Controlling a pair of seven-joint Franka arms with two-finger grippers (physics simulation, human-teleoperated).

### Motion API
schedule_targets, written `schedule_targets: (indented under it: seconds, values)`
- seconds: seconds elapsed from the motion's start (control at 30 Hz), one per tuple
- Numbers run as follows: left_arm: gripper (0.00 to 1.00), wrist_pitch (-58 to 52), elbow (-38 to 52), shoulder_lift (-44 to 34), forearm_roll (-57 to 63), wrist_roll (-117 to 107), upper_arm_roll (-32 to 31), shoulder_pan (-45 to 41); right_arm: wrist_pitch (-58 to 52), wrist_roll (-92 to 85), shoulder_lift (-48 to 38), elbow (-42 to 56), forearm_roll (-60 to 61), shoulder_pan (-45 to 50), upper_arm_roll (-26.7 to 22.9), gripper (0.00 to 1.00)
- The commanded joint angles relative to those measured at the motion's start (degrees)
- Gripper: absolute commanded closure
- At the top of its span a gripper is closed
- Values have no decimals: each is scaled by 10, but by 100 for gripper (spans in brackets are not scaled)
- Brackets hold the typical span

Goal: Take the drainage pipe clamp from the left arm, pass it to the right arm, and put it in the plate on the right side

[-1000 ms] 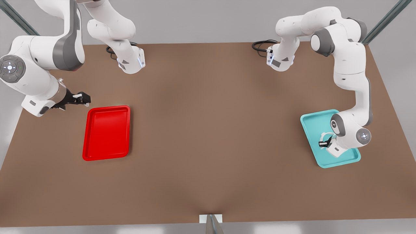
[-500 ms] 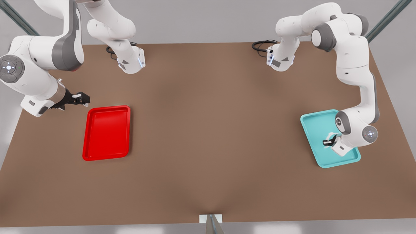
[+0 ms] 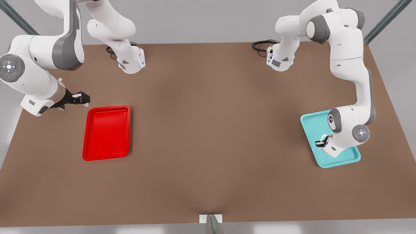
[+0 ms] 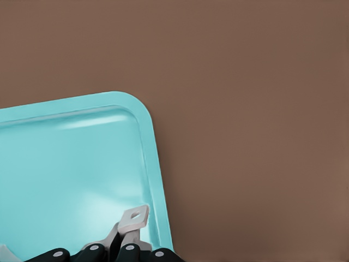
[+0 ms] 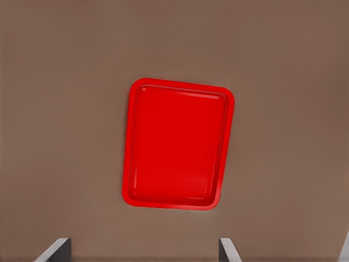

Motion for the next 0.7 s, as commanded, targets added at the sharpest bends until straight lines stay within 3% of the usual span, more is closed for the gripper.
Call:
schedule_targets:
  seconds: [0.0, 0.2, 0.37, 0.47, 0.6, 0.67]
  values:
    - [79, -21, 1, -4, -2, -146, 0, -19, 0, 0, -1, 0, 0, 0, 0, 0]
    - [79, -63, 5, -19, -5, -331, -3, -114, 0, 0, -1, 0, 0, 0, 2, 0]
    - [79, -137, 77, 0, -11, -508, -25, -192, 1, 0, 3, 2, -1, 0, 3, 0]
    - [79, -165, 134, 25, -10, -630, -88, -193, 8, -2, 7, 2, -1, 3, 4, 0]
    - [79, -179, 193, 53, -33, -779, -109, -227, 8, -1, 19, 3, -1, 26, 4, 0]
    - [79, -203, 266, 97, -29, -935, -157, -231, 9, 0, 20, 4, -1, 30, 5, 0]
